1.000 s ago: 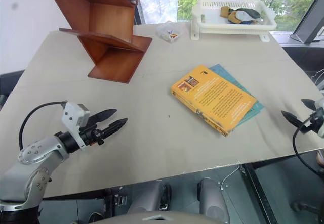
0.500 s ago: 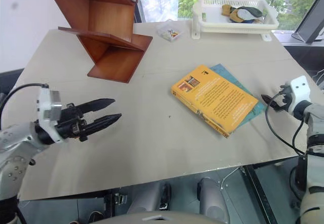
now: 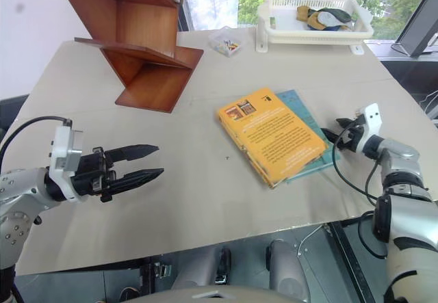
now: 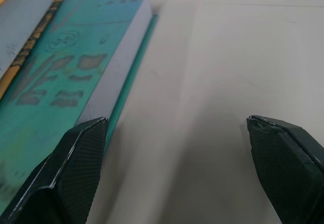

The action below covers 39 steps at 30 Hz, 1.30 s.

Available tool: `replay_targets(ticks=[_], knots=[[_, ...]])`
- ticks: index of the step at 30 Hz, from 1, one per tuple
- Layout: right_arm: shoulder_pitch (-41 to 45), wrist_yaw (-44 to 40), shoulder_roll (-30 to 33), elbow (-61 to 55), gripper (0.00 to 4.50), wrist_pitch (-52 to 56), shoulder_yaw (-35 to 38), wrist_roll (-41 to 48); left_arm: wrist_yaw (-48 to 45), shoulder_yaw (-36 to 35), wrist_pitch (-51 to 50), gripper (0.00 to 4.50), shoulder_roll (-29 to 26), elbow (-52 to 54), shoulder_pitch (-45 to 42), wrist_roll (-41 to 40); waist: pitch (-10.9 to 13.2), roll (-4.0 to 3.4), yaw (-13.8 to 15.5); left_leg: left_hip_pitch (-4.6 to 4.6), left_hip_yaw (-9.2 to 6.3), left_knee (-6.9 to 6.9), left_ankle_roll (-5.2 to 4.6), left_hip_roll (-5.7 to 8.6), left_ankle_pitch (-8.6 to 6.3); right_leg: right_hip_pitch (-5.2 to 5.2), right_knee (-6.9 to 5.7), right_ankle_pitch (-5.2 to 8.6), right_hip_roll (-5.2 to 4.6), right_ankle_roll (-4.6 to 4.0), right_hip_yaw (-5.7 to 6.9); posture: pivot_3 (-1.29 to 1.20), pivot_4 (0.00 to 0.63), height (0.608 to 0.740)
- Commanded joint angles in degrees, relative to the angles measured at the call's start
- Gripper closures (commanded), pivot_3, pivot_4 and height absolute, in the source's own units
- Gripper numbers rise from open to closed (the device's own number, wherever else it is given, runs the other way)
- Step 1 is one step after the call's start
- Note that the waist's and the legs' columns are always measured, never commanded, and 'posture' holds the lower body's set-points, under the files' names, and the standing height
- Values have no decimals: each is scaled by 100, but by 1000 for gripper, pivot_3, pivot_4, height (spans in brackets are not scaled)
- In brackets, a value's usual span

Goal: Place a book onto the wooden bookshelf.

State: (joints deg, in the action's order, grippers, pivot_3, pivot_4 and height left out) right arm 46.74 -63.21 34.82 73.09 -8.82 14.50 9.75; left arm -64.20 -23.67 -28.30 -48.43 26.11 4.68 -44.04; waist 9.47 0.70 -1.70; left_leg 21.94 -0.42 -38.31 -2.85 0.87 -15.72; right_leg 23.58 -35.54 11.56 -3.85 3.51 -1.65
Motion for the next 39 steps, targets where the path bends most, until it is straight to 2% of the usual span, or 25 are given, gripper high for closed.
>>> replay_targets(ticks=[1, 12, 19, 23, 26, 29, 32, 35, 39], knots=[[166, -141, -98, -157, 0, -61, 80, 114, -72, -28, 106, 1599, -29, -37, -8, -6, 0, 0, -24, 0, 0, 0, 0, 0, 0, 0, 0, 0, 0, 0, 0, 0, 150, 740], [256, -426, -573, -330, 0, -131, 11, 135, -123, 158, 187, 1599, -25, -194, -134, 61, 1, -2, -73, -4, -3, 1, 2, 0, 0, 1, -7, -1, -1, 0, 1, 0, 150, 740], [274, -253, -494, -286, 0, -273, -36, 5, 30, 213, 127, 1599, 41, -262, -183, 92, 2, -3, -67, -3, -4, 4, 3, 3, 0, 2, -6, -1, -11, 0, 3, 0, 150, 740], [129, -122, 20, -433, 0, -511, 31, -45, 954, 410, -364, 1599, 277, -358, -225, 258, 10, -16, -33, -2, -8, 6, 3, 11, -1, 2, -6, -1, -18, 0, 5, 0, 150, 740], [-95, -359, 218, -765, 0, -568, 85, 103, 1466, 529, -767, 1599, 539, -226, -336, 32, 10, -12, -23, 2, -17, 7, 1, 20, -1, 2, -5, -12, -25, 20, 10, 0, 150, 740], [-737, -718, 456, -1896, 0, -207, 216, 494, 1983, 826, -1269, 1599, 835, -161, -466, -102, 9, -11, -8, 2, -20, 8, 1, 18, -1, 1, -4, -14, -24, 23, 12, 0, 150, 740], [-1827, -833, 707, -3838, 0, 791, 502, 1189, 2583, 547, -1931, 1599, 1483, -598, -871, -1144, 8, -15, 68, 8, -31, 8, 0, 16, -2, 4, -9, -14, -28, 24, 21, 0, 150, 740], [-2948, -673, 947, -5697, 0, 1786, 854, 1831, 3044, 460, -2520, 1599, 1912, -1031, -1164, -1883, 6, -19, 110, 8, -34, 4, 0, 15, -2, 6, -18, -14, -44, 25, 20, 0, 150, 740], [-4321, -62, 1091, -8035, 0, 3161, 1778, 3024, 3789, 679, -3233, 1599, 2528, -1808, -1621, -2350, -1, -21, 156, 4, -51, -1, 1, 18, -2, -2, -25, -13, -27, 26, 35, 0, 150, 740]])
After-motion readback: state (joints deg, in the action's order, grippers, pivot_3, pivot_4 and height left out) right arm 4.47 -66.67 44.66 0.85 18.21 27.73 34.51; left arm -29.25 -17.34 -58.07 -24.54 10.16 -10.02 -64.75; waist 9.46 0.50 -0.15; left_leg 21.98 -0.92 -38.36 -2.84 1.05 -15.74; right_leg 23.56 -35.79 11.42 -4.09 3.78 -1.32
